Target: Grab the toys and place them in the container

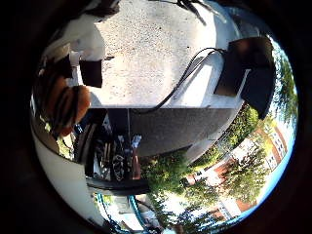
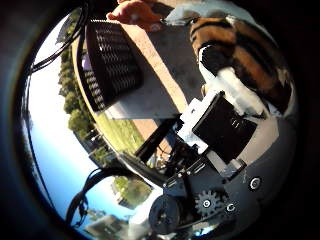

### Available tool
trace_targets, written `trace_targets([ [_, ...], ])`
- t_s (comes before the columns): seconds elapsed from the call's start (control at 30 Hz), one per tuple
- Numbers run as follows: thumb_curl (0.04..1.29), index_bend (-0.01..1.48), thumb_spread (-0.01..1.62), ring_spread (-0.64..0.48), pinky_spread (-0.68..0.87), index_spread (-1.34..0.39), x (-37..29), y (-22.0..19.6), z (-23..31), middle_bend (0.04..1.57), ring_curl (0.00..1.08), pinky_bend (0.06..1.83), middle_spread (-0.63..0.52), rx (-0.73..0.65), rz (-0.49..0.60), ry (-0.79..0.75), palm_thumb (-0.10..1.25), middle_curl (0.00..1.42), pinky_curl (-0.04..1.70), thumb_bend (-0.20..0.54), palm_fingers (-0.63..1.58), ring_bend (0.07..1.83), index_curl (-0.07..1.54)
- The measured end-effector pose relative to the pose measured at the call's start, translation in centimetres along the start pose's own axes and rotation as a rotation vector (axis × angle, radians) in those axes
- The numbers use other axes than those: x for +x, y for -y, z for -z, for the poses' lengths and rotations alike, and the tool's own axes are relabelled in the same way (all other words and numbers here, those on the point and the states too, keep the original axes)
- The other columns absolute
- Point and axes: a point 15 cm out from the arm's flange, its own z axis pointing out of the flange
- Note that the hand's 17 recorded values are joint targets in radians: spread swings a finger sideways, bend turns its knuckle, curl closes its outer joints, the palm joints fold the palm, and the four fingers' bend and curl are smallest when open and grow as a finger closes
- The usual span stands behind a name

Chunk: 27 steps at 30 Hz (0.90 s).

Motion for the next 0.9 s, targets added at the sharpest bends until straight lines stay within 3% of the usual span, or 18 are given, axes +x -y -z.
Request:
trace_targets([
  [0.23, 0.7, 0.61, 1.11, -0.07, 0.2, -0.94, -5.5, -3.9, 7.9, 1.12, 0.76, 1.42, -0.2, 0.034, 0.102, 0.034, 0.97, 1.06, 0.83, -0.011, 0.95, 1.42, -0.02],
  [0.53, 0.76, 0.68, 1.13, -0.08, 0.18, -1.07, -16.4, -8.3, 17.4, 1.13, 0.77, 1.44, -0.21, 0.191, 0.283, 0.047, 0.96, 1.11, 0.87, -0.012, 0.92, 1.45, -0.02],
  [0.73, 0.78, 0.7, 1.13, -0.08, 0.18, -1.14, -25.1, -9.0, 18.7, 1.14, 0.78, 1.45, -0.21, 0.211, 0.418, 0.047, 0.96, 1.13, 0.89, -0.012, 0.91, 1.46, -0.02],
  [0.9, 0.8, 0.7, 1.13, -0.08, 0.18, -1.18, -31.1, -7.6, 19.7, 1.14, 0.78, 1.46, -0.21, 0.221, 0.46, 0.018, 0.96, 1.14, 0.9, -0.012, 0.91, 1.46, -0.02],
])
